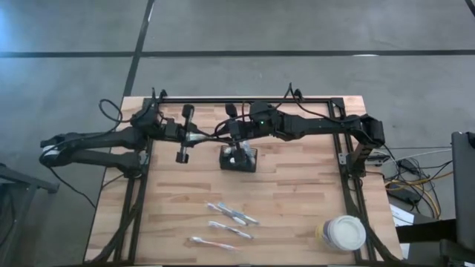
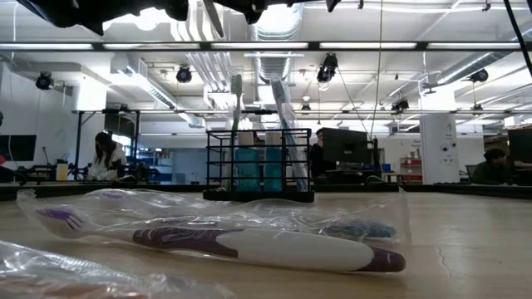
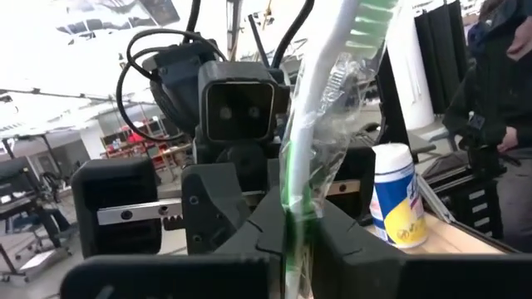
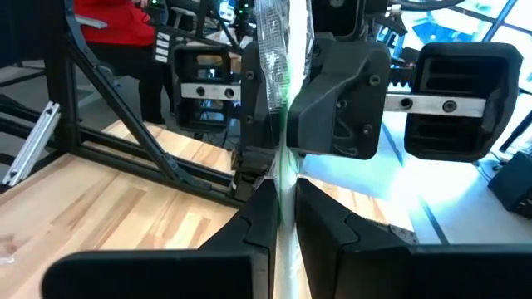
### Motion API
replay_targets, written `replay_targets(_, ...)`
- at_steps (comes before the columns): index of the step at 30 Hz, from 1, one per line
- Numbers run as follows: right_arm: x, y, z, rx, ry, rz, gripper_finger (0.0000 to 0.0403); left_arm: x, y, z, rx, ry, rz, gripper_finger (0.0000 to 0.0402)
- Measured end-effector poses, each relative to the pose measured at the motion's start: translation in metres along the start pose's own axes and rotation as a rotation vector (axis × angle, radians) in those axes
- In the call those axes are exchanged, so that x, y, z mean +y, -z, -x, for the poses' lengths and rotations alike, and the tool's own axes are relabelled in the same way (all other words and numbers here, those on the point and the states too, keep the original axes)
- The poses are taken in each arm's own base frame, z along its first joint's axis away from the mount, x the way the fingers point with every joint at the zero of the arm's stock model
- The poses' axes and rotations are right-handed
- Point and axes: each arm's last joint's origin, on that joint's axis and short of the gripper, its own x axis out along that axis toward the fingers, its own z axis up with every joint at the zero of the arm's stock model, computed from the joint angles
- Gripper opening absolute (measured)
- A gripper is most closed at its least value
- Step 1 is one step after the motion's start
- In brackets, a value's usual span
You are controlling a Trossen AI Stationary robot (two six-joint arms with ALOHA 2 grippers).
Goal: Pick & Place toothbrushing station
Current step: Put the green toothbrush into the wire organizer
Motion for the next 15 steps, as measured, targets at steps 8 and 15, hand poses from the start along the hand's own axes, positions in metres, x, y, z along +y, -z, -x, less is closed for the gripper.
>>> replay_targets(8,-0.001,-0.014,0.016,-0.013,-0.035,-0.015,0.0096,-0.004,-0.015,0.017,0.084,0.013,0.025,0.0022)
replay_targets(15,0.000,-0.027,0.046,0.039,-0.038,-0.043,0.0132,-0.012,-0.036,0.049,0.220,-0.044,0.061,0.0022)
